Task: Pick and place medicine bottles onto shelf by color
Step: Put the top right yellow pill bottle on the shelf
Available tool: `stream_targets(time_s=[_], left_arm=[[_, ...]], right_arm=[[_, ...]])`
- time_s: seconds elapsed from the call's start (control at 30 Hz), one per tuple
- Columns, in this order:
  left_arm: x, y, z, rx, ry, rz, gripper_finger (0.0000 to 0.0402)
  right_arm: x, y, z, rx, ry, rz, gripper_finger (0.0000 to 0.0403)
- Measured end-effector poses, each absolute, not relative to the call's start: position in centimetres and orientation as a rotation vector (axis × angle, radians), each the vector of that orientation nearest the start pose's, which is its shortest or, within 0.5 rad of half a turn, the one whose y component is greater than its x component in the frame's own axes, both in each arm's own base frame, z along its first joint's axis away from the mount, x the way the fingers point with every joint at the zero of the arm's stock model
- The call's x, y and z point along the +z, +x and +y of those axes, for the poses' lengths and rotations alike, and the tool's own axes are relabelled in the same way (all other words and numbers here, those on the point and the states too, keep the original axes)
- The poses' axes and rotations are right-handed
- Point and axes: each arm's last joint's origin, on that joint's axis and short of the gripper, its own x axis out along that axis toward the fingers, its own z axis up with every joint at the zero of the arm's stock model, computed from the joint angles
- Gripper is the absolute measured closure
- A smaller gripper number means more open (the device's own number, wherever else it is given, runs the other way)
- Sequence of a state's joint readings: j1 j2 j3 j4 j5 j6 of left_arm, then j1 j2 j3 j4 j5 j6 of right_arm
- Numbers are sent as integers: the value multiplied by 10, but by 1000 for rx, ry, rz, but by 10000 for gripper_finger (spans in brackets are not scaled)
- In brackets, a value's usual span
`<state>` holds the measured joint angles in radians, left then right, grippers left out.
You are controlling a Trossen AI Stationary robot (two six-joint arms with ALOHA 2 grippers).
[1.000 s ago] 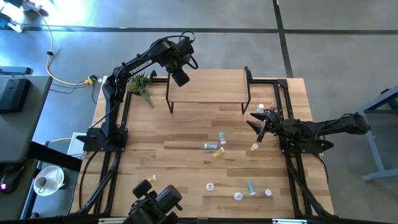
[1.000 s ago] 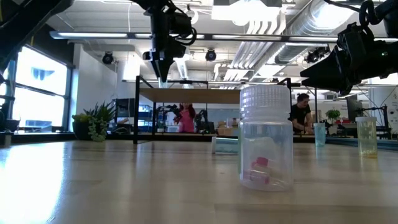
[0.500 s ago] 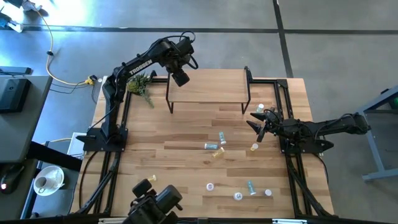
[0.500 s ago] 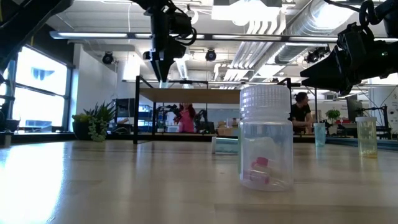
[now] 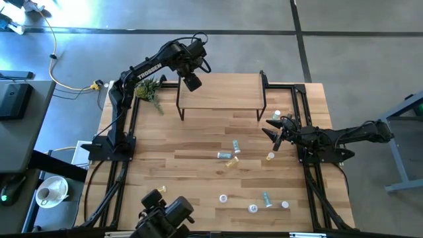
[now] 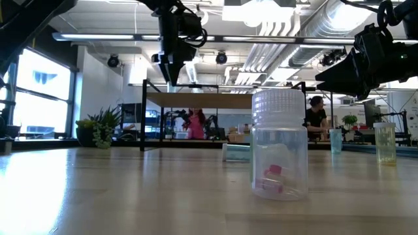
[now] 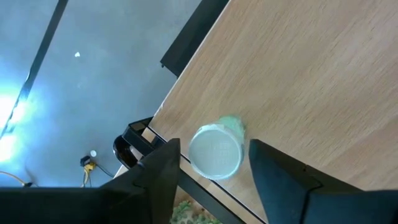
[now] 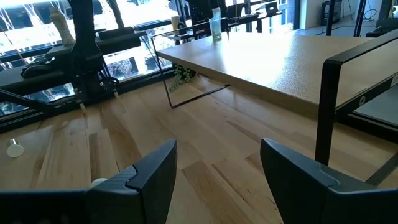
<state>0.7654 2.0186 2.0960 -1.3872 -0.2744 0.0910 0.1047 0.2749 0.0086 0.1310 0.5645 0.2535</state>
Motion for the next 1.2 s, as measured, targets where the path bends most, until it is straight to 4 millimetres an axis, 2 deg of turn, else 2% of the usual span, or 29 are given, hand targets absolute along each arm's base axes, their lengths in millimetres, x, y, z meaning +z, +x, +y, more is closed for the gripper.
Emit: stream_targets(time_s=[0.3, 0.67, 0.8, 0.97, 1.2], left_arm=[[336, 281, 280, 799, -226, 1354, 217], [386, 281, 274, 828, -181, 1165, 217], [398, 282, 268, 734, -216, 1094, 217], [414, 281, 249, 540, -239, 1001, 218], [420, 295, 227, 425, -202, 965, 218]], right_arm=[[156, 110, -4, -473, 204, 70, 181], [156, 110, -4, -473, 204, 70, 181], [156, 110, -4, -473, 204, 70, 181], [156, 110, -4, -472, 204, 70, 181], [156, 110, -4, -473, 204, 70, 181]])
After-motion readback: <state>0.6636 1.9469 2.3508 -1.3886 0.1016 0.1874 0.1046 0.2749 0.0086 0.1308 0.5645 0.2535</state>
